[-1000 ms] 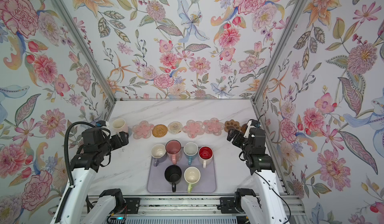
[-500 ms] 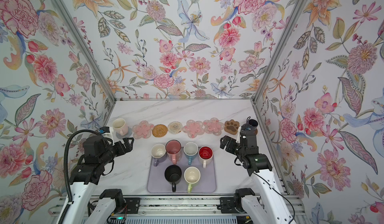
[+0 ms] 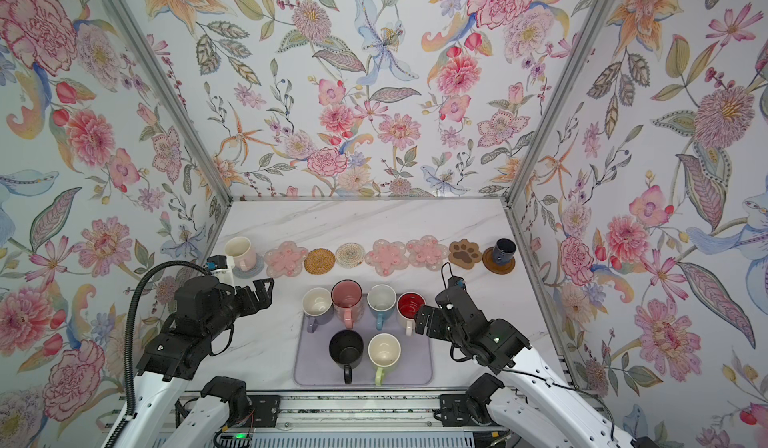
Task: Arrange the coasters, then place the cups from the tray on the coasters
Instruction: 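Move the right gripper over the red-lined white mug on the tray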
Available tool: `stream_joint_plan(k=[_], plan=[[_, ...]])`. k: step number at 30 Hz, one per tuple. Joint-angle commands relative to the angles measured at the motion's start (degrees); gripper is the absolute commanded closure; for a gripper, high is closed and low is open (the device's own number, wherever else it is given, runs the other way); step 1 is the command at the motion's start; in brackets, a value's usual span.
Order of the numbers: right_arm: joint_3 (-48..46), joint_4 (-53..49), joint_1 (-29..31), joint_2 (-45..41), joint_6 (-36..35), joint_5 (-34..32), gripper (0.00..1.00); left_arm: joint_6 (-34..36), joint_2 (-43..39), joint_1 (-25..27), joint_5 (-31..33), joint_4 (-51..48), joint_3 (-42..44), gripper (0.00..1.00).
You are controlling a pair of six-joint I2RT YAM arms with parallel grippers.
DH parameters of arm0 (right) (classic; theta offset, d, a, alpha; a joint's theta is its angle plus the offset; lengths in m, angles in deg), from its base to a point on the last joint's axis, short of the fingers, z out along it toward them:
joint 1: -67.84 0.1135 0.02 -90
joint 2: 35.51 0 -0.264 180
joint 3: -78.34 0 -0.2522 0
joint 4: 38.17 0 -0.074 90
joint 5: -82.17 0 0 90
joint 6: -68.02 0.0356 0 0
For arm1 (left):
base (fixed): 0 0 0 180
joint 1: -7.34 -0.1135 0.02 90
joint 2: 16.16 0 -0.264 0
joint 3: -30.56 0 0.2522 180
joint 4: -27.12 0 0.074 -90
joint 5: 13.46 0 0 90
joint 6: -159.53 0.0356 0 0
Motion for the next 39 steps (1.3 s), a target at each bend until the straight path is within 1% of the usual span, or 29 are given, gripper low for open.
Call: stream_joint_plan(k=[1, 8, 15, 20, 25, 30, 35, 39], plan=[[-1.3, 0.5, 3.6, 2.4, 4.9, -5.7, 0.01, -0.6, -0.9, 0.9, 2.0, -1.0, 0.7, 0.01], [-2.6, 6.2, 7.2, 7.7, 6.2, -5.9, 0.03, -1.0, -2.3, 1.7, 2.9, -1.0, 1.0, 0.01], [-3.8, 11.0, 8.4, 13.3, 6.9, -6.7, 0.05, -1.1, -2.6, 1.9, 3.5, -1.1, 1.0, 0.01], [-4.6, 11.9, 9.0, 16.3, 7.5, -9.3, 0.07, -1.2, -2.8, 1.9, 4.1, -1.1, 1.1, 0.01], [-6.3, 11.7, 8.8, 16.0, 7.7, -11.4, 0.14, -1.1, -2.6, 1.9, 4.1, -1.1, 1.0, 0.01], [-7.2, 11.7, 8.7, 15.1, 7.9, -11.3, 0.25, -1.2, -2.6, 1.9, 4.2, -1.2, 1.0, 0.01], [-6.6, 13.9, 9.4, 15.7, 6.9, -10.7, 0.29, -1.2, -2.6, 2.0, 4.1, -1.2, 1.1, 0.01], [-6.3, 15.7, 9.9, 17.9, 7.0, -10.2, 0.33, -1.3, -2.6, 1.9, 4.2, -1.2, 1.2, 0.01]])
